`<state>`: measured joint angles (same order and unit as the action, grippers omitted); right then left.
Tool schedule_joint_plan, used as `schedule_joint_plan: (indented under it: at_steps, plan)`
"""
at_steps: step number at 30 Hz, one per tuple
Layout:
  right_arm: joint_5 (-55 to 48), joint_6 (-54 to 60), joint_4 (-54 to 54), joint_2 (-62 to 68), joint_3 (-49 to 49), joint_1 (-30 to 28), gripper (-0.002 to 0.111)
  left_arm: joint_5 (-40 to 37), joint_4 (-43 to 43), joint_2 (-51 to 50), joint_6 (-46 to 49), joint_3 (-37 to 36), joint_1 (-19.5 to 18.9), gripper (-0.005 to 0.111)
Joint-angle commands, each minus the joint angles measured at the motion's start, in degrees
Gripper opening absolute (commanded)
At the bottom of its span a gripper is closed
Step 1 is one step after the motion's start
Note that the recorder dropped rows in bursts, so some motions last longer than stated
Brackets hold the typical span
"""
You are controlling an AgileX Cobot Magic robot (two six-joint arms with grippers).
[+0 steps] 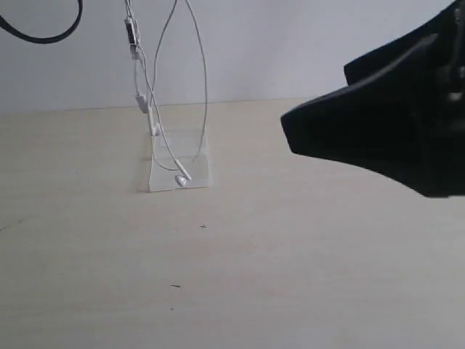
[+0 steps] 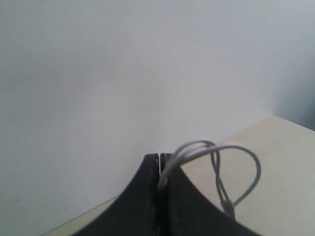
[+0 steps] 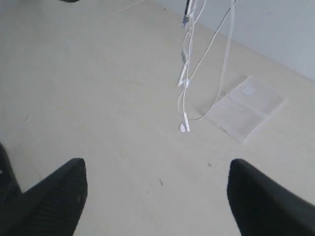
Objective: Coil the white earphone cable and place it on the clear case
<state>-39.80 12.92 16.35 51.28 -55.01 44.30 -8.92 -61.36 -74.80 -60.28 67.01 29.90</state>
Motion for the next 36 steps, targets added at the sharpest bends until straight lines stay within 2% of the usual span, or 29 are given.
schedule_joint_plan:
  at_steps: [1, 4, 6, 12, 36]
  plan:
    - [9.8, 2.6, 2.0, 5.1, 2.5, -0.1, 0.075, -0.7, 0.3, 0.8, 0.4, 0.3, 0.5, 0.000]
    - [13.2, 6.5, 4.9, 12.0, 2.7, 0.0, 0.075, -0.9, 0.3, 0.8, 3.8, 0.3, 1.7, 0.000]
    - [18.8, 9.6, 6.2, 17.7, 2.7, 0.0, 0.081, -2.8, 0.5, 0.8, 4.7, 0.3, 2.1, 0.000]
    - [30.9, 9.6, 6.4, 21.7, 2.7, 0.0, 0.090, -5.8, 0.7, 0.8, 5.3, 0.2, 2.1, 0.000]
    - [46.4, 9.6, 7.6, 29.5, 2.7, 0.0, 0.090, -4.2, 0.7, -1.4, 5.3, 0.2, 2.1, 0.000]
